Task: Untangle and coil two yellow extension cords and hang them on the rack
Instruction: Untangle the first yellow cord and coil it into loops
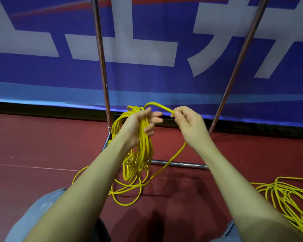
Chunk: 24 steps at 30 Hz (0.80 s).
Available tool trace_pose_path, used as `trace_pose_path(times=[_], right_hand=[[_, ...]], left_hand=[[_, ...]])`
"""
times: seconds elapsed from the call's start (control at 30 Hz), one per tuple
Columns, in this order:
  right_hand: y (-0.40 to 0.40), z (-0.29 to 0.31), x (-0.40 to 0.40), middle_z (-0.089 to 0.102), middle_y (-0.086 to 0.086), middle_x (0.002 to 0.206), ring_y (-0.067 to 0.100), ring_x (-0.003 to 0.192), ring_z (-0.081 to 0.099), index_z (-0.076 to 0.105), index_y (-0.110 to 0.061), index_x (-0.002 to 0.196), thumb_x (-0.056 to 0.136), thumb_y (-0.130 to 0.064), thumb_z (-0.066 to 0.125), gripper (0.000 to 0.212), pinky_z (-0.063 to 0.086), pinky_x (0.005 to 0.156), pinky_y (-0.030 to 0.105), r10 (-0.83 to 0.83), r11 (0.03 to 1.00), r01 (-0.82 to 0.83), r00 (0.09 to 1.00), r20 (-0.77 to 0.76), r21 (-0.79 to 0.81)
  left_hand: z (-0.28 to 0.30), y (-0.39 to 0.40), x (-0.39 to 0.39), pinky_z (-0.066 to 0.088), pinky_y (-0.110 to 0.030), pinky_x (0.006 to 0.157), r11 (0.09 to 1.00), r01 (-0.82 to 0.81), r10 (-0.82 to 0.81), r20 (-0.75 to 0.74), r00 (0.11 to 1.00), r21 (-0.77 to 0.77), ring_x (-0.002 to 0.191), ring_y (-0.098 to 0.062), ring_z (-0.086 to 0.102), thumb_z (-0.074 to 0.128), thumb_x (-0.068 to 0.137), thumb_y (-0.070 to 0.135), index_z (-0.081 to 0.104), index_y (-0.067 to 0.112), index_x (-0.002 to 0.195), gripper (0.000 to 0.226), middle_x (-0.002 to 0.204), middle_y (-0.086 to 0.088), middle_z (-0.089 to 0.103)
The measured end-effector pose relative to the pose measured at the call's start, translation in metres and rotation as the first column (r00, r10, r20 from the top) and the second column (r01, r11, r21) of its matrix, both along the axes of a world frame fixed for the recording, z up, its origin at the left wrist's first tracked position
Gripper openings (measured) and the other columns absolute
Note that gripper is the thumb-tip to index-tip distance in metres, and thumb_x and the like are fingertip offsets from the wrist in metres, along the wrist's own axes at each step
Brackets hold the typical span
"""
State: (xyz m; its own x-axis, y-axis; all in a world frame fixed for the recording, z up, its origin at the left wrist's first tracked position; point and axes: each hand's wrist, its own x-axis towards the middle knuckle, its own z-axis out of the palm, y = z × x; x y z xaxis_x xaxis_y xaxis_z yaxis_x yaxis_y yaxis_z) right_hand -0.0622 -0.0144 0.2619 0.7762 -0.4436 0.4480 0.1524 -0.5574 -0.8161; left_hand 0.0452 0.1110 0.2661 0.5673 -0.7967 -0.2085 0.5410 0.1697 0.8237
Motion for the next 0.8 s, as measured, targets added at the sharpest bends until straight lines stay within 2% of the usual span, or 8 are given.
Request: trace_pose_path(times=[0.07,0.13,0.27,0.4,0.47,0.6,0.67,0.8], right_hand=[[0.005,0.003,0.001,0.048,-0.021,0.054,-0.001,0.053,0.041,0.057,-0.013,0.082,0.090,-0.024,0.042,0.021,0.030,0.057,0.015,0.093,0.995,-0.092,0.994,-0.051,0.025],[0.005,0.005,-0.001,0.047,-0.016,0.055,0.000,0.053,0.040,0.059,-0.013,0.082,0.090,-0.023,0.045,0.019,0.030,0.056,0.015,0.157,0.988,-0.156,0.982,-0.107,0.013],[0.004,0.007,-0.005,0.054,-0.002,0.063,0.000,0.046,0.042,0.061,-0.010,0.083,0.094,-0.011,0.055,0.013,0.035,0.050,0.014,0.217,0.976,-0.206,0.947,-0.235,0.070],[0.011,-0.004,-0.004,0.054,0.000,0.068,-0.001,0.045,0.042,0.066,-0.009,0.096,0.091,-0.012,0.061,0.008,0.039,0.048,0.014,0.292,0.956,-0.255,0.877,-0.382,0.146],[0.012,-0.006,-0.003,0.052,-0.005,0.063,-0.001,0.045,0.040,0.067,-0.006,0.104,0.089,-0.006,0.061,0.015,0.036,0.049,0.012,0.342,0.936,-0.280,0.865,-0.368,0.211],[0.015,-0.001,-0.002,0.050,-0.020,0.043,-0.006,0.041,0.044,0.064,0.004,0.110,0.088,0.001,0.061,0.022,0.033,0.048,0.004,0.356,0.927,-0.291,0.881,-0.311,0.236],[0.017,0.000,-0.001,0.047,-0.019,0.040,-0.006,0.040,0.043,0.065,0.005,0.104,0.088,0.000,0.061,0.018,0.033,0.048,0.004,0.350,0.927,-0.279,0.884,-0.309,0.252],[0.015,-0.004,0.001,0.041,-0.014,0.041,0.000,0.040,0.034,0.065,-0.010,0.084,0.085,-0.008,0.066,0.003,0.027,0.044,0.013,0.347,0.912,-0.227,0.869,-0.352,0.341]], left_hand=[[-0.002,-0.001,0.002,0.027,-0.016,0.036,1.000,0.022,-0.022,-0.017,1.000,-0.021,0.031,-0.007,0.034,0.035,0.098,0.038,0.066,0.000,0.085,0.051,0.072,-0.011,0.070],[-0.004,-0.001,0.001,0.028,-0.017,0.037,0.999,0.003,-0.005,-0.033,0.999,-0.044,0.036,-0.009,0.037,0.037,0.096,0.044,0.065,0.001,0.088,0.052,0.076,-0.011,0.071],[-0.007,-0.002,0.004,0.038,-0.018,0.041,0.994,-0.068,0.063,-0.057,0.996,-0.089,0.044,-0.012,0.048,0.045,0.095,0.025,0.069,0.006,0.068,0.041,0.080,-0.011,0.071],[-0.009,-0.004,0.006,0.054,-0.030,0.074,0.992,-0.054,0.040,-0.119,0.992,-0.116,0.073,-0.017,0.070,0.046,0.092,0.020,0.068,0.010,0.055,0.045,0.078,-0.009,0.072],[-0.007,-0.003,0.007,0.056,-0.034,0.081,0.991,-0.041,0.020,-0.153,0.988,-0.130,0.082,-0.019,0.072,0.046,0.093,0.020,0.071,0.009,0.059,0.044,0.081,-0.010,0.073],[-0.004,0.000,0.008,0.057,-0.035,0.077,0.986,-0.030,-0.002,-0.195,0.981,-0.163,0.086,-0.022,0.072,0.043,0.096,0.019,0.077,0.003,0.076,0.043,0.096,-0.015,0.072],[-0.004,0.000,0.007,0.055,-0.037,0.081,0.984,-0.016,-0.020,-0.199,0.980,-0.178,0.090,-0.022,0.071,0.045,0.092,0.019,0.077,0.002,0.081,0.037,0.100,-0.015,0.072],[-0.005,-0.001,0.004,0.048,-0.037,0.094,0.982,0.027,-0.052,-0.129,0.990,-0.189,0.097,-0.020,0.069,0.047,0.086,0.021,0.074,0.004,0.095,0.033,0.106,-0.011,0.071]])
